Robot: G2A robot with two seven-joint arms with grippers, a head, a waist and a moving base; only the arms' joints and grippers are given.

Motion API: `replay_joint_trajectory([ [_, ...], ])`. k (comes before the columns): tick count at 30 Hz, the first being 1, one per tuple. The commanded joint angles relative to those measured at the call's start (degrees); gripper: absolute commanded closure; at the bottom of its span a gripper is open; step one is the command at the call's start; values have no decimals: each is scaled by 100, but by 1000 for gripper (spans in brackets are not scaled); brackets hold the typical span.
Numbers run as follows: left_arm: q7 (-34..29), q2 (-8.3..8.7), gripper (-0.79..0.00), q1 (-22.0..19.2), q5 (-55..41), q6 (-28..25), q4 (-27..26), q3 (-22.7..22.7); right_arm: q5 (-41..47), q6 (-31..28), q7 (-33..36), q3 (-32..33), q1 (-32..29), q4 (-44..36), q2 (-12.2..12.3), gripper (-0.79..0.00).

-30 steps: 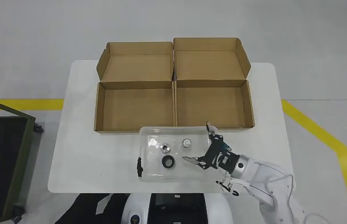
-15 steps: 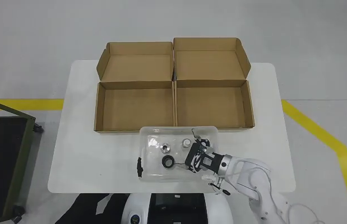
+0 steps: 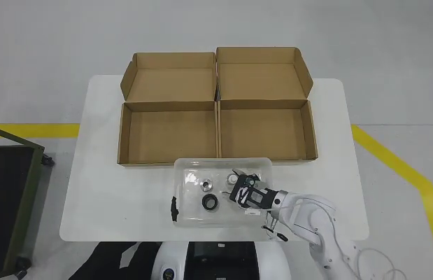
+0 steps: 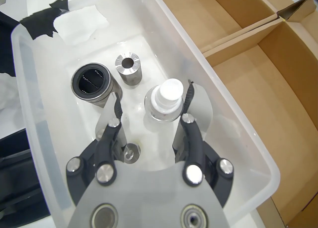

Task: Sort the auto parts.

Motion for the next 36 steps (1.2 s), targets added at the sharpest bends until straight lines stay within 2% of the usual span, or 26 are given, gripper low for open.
replay_joint_trajectory([
  [1, 0, 0, -785, 0, 0, 0, 0, 0, -4, 17, 28, -15, 23, 13, 6, -480],
  [2, 0, 0, -785, 0, 0, 0, 0, 0, -2, 24, 30, -21, 34, 12, 9, -376],
  [7, 0, 0, -785, 0, 0, 0, 0, 0, -7, 69, 90, -22, 65, 9, 30, -215],
  [9, 0, 0, -785, 0, 0, 0, 0, 0, 14, 74, 104, -5, 69, -15, 40, -34],
  [10, 0, 0, -785, 0, 0, 0, 0, 0, 19, 68, 112, 7, 66, -49, 47, 0],
  [15, 0, 0, -785, 0, 0, 0, 0, 0, 73, -42, 114, 86, 5, -341, 88, 0],
  [23, 0, 0, -785, 0, 0, 0, 0, 0, 466, -317, -328, 229, -133, -803, 148, 0],
  [36, 0, 0, -785, 0, 0, 0, 0, 0, 1294, -333, -2097, 103, 113, -734, 128, 0],
])
